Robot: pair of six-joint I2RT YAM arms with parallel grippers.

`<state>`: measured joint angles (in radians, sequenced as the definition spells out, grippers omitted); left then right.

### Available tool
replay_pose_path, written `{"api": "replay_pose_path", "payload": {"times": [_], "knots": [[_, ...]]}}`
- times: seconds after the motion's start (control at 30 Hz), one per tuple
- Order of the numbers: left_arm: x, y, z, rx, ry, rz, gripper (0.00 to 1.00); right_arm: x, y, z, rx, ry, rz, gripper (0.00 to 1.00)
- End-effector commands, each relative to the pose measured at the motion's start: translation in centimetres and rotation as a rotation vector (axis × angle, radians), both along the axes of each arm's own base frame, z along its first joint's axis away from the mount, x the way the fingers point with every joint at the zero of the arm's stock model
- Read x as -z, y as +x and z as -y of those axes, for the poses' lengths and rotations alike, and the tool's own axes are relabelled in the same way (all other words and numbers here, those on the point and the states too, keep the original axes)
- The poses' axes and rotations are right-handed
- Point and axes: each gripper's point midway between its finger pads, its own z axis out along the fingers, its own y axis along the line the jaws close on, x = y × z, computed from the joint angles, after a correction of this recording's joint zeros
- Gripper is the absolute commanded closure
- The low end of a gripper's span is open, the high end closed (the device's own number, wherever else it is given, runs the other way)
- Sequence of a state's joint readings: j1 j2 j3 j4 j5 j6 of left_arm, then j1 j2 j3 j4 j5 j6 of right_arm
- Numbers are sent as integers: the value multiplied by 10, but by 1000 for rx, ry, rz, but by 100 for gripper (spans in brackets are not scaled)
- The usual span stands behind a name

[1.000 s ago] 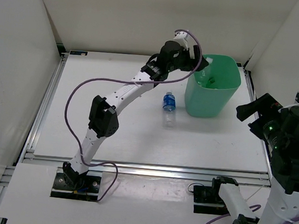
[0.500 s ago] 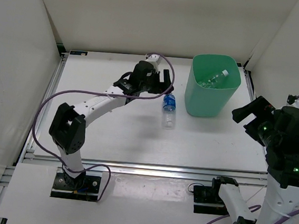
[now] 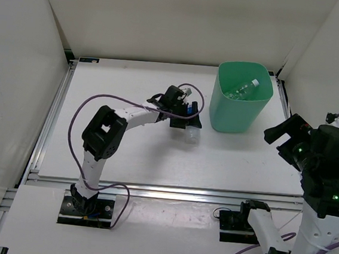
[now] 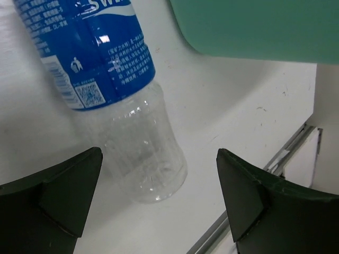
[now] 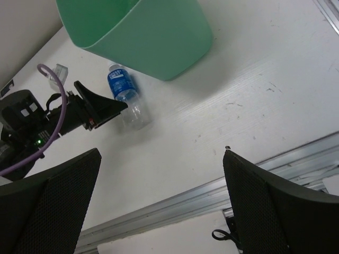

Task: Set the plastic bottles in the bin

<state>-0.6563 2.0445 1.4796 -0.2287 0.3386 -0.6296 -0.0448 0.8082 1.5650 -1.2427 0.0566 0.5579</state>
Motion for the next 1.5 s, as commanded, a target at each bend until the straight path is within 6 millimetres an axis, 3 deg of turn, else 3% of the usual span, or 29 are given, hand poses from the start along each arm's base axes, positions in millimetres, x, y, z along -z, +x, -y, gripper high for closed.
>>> {"api": "replay_pose_path", "payload": {"times": [0.0,0.2,0.3,0.33,0.37,0.47,0.5,0.57,0.6,0.7,0.73,0.8,0.83,0.87,0.93,1.07,1.1,1.17,1.23,1.3,1.37,1.43,1.47], "knots": [[2,2,15,3,-67,-90,0,-7,-18,10,29,-55,13,0],[35,4,26,22,-47,-180,3,-9,-32,11,27,-75,-5,0],[30,11,25,6,-82,-212,14,-8,-37,13,35,-80,-9,0],[29,11,25,-2,-85,-221,22,-6,-38,15,43,-85,-18,0],[20,18,23,-11,-99,-203,26,-6,-38,15,44,-85,-18,0],[-18,42,17,-84,-153,-163,39,-2,-35,15,43,-85,-31,0],[-47,55,15,-109,-187,-111,42,1,-33,15,43,-85,-35,0],[-83,73,15,-148,-207,-8,46,5,-30,15,42,-84,-44,0],[-124,86,19,-152,-251,84,46,8,-30,15,42,-84,-55,0],[-196,107,22,-178,-299,285,47,12,-22,12,25,-74,-51,0],[-243,115,23,-184,-352,383,47,12,-22,10,16,-68,-50,0],[-281,122,26,-203,-386,481,47,11,-18,10,17,-68,-38,0],[-312,125,29,-202,-436,541,49,12,-15,10,16,-68,-49,0],[-323,129,29,-207,-448,576,49,10,-14,11,12,-76,-40,0],[-342,127,50,-184,-481,666,49,12,-12,11,11,-76,-49,0],[-321,122,88,-126,-507,711,42,11,-8,10,-7,-87,-56,0],[-312,112,104,-102,-497,709,42,10,-8,10,-7,-87,-56,0],[-309,101,117,-62,-480,739,37,5,-7,10,-13,-97,-46,0],[-281,90,134,-28,-435,712,30,5,-7,12,-5,-102,-47,0],[-267,87,138,-10,-392,718,23,5,-7,12,-10,-109,-47,0],[-259,85,136,-16,-352,725,0,5,-7,12,-10,-109,-47,0],[-263,90,127,-67,-288,786,0,5,-7,12,-10,-109,-47,0],[-279,91,118,-100,-282,814,0,5,-7,12,-10,-109,-47,0]]}}
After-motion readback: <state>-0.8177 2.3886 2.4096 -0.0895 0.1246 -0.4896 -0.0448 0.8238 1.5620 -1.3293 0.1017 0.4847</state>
